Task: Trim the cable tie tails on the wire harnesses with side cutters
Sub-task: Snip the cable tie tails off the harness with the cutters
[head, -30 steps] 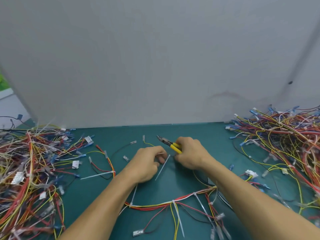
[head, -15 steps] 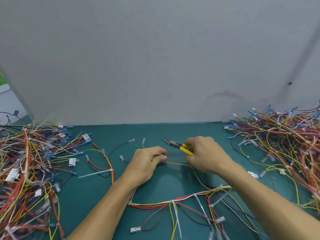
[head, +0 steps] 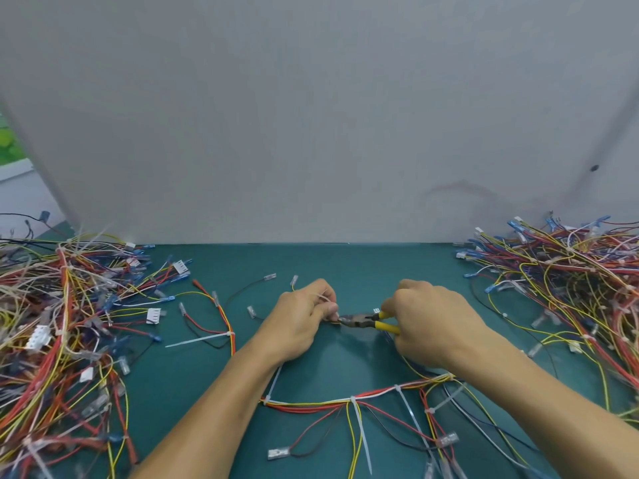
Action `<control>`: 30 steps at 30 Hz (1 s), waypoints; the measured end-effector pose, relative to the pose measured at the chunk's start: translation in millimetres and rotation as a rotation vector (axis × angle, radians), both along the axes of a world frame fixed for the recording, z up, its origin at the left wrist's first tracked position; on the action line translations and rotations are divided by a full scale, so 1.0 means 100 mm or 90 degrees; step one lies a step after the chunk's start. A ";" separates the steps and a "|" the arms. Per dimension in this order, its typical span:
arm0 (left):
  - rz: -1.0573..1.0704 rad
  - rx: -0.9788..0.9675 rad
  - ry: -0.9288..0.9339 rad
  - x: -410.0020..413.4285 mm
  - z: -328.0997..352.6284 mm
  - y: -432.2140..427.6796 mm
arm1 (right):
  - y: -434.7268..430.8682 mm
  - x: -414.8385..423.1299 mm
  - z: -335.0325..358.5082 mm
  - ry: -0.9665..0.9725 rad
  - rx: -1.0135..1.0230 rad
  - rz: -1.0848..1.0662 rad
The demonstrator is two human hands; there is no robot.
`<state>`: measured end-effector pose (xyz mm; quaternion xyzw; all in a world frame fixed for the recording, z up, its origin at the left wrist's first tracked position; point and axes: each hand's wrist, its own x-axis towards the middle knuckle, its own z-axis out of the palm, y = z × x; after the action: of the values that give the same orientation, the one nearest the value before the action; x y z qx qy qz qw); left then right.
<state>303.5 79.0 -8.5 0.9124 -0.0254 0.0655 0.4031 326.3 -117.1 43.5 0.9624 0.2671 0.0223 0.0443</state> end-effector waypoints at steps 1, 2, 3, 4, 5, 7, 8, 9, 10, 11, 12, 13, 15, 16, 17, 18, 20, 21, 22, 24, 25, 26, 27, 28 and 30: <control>0.001 0.002 0.002 0.00 0.00 0.00 | 0.01 0.00 0.00 0.002 -0.002 -0.001; 0.002 0.003 0.003 0.00 0.00 0.00 | 0.02 0.00 0.00 0.005 -0.003 -0.004; 0.004 0.002 0.002 0.00 0.00 0.00 | 0.02 0.00 0.01 0.006 -0.001 -0.009; 0.004 0.001 0.002 0.01 0.00 0.00 | 0.02 0.01 0.02 0.006 0.000 -0.014; 0.005 0.002 0.002 0.00 0.00 0.00 | 0.02 0.02 0.02 0.004 -0.002 -0.019; 0.002 0.001 0.005 0.00 0.00 0.00 | 0.01 0.02 0.02 0.001 -0.005 -0.026; 0.001 -0.001 0.004 0.00 0.00 0.00 | 0.01 0.02 0.02 0.001 -0.006 -0.028; 0.001 0.000 0.002 0.00 0.00 0.00 | 0.01 0.02 0.01 0.003 -0.006 -0.027; 0.001 0.002 0.000 0.00 0.00 -0.01 | 0.01 0.02 0.01 0.004 -0.005 -0.025; 0.002 0.004 -0.002 0.00 0.00 -0.01 | 0.02 0.02 0.01 0.003 -0.003 -0.023; 0.003 0.005 -0.003 0.00 0.00 -0.01 | 0.02 0.02 0.00 0.002 0.000 -0.022; 0.004 0.006 -0.004 0.00 0.00 -0.01 | 0.03 0.03 0.00 -0.001 0.003 -0.021; 0.005 0.010 -0.003 0.00 0.01 -0.01 | 0.02 0.03 0.00 -0.003 0.007 -0.021; 0.006 0.013 -0.003 0.00 0.01 -0.01 | 0.01 0.04 0.00 -0.004 0.009 -0.021; 0.006 0.015 -0.004 0.00 0.01 -0.01 | 0.01 0.04 0.00 -0.005 0.010 -0.021; 0.007 0.016 -0.004 0.00 0.01 -0.01 | 0.00 0.04 0.00 -0.004 0.011 -0.021; 0.007 0.019 -0.005 -0.01 0.01 -0.01 | 0.00 0.04 0.00 -0.001 0.012 -0.017; 0.007 0.020 -0.004 -0.01 0.01 -0.01 | 0.00 0.04 0.00 0.002 0.013 -0.016; 0.007 0.021 -0.003 -0.01 0.01 -0.01 | -0.01 0.04 0.01 0.005 0.016 -0.016; 0.010 0.021 -0.003 -0.01 0.01 -0.01 | -0.01 0.04 0.03 0.009 0.022 -0.015; 0.011 0.023 -0.003 -0.01 0.01 -0.01 | -0.01 0.04 0.03 0.011 0.022 -0.015; 0.012 0.023 -0.003 -0.02 0.01 -0.01 | 0.00 0.04 0.03 0.011 0.019 -0.014; 0.013 0.024 -0.002 -0.02 0.01 -0.01 | 0.01 0.04 0.03 0.011 0.015 -0.013; 0.014 0.025 0.000 -0.01 0.01 -0.01 | 0.02 0.04 0.03 0.011 0.011 -0.012; 0.016 0.027 0.003 -0.01 0.01 -0.01 | 0.04 0.03 0.02 0.014 -0.003 -0.004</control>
<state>302.1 78.3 -7.7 0.9210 -0.0147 0.0681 0.3832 329.5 -112.7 45.8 0.9634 0.2644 0.0112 0.0438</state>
